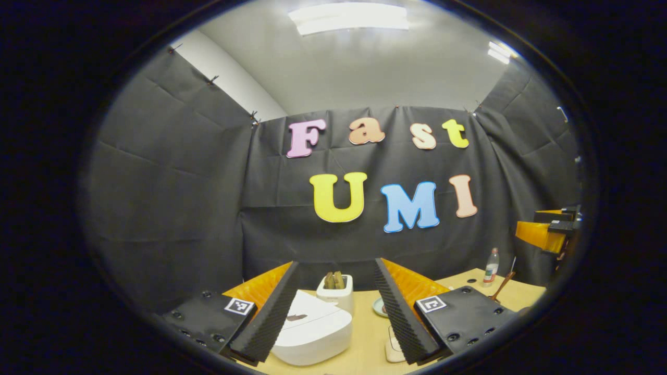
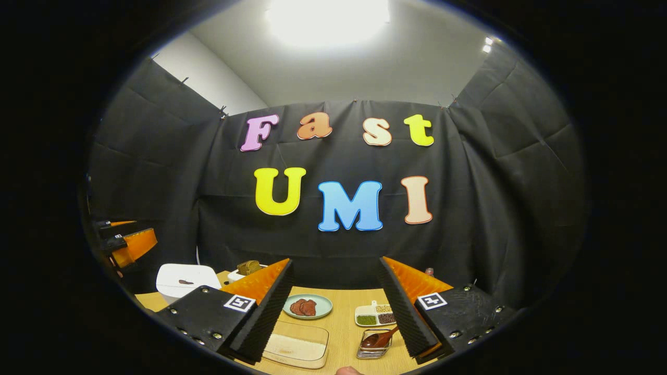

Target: Close the left gripper, press the button to open the rice cooker; take a wooden spoon from the chopstick holder with the right hand, scoop a spoonful of rice and pour it into the rice cooker, then put the wooden spoon back into the chopstick holder.

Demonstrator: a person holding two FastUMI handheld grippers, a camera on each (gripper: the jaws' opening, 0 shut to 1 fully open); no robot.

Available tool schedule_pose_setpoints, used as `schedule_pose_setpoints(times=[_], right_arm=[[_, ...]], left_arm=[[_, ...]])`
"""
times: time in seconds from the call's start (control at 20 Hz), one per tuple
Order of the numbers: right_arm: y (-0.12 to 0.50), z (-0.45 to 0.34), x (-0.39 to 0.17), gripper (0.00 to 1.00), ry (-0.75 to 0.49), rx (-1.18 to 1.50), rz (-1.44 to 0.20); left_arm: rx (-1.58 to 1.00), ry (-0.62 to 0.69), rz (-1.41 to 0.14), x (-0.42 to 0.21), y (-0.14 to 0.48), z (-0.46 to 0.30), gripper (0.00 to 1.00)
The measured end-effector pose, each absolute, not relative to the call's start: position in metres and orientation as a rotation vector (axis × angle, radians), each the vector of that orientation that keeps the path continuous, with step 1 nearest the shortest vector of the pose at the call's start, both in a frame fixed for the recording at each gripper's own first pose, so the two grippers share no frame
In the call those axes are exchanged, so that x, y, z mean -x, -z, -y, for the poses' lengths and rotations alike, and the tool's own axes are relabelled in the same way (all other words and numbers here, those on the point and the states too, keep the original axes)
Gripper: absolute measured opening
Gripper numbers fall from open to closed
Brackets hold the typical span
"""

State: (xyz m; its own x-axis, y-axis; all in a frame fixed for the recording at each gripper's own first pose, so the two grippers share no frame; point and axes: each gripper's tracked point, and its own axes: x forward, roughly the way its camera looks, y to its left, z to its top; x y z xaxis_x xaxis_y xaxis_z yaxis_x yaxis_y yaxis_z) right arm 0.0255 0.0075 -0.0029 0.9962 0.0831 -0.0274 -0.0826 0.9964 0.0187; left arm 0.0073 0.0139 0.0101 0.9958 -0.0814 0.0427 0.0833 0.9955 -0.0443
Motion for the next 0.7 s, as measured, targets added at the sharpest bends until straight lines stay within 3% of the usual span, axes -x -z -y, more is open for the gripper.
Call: schedule_pose_setpoints(times=[0.05,0.1,0.7], right_arm=[[0.0022,-0.0069,-0.0249,0.97,-0.081,-0.019,-0.025],[0.0024,-0.0072,-0.024,0.97,-0.08,-0.019,-0.026],[0.0018,0.001,-0.0177,0.97,-0.06,-0.008,-0.025]], left_arm=[[0.05,0.083,0.042,-0.0063,-0.0103,-0.0137,0.99],[0.049,0.079,0.043,-0.0061,-0.0103,-0.0147,0.95],[0.037,0.075,0.048,0.0011,-0.0196,-0.0166,0.97]])
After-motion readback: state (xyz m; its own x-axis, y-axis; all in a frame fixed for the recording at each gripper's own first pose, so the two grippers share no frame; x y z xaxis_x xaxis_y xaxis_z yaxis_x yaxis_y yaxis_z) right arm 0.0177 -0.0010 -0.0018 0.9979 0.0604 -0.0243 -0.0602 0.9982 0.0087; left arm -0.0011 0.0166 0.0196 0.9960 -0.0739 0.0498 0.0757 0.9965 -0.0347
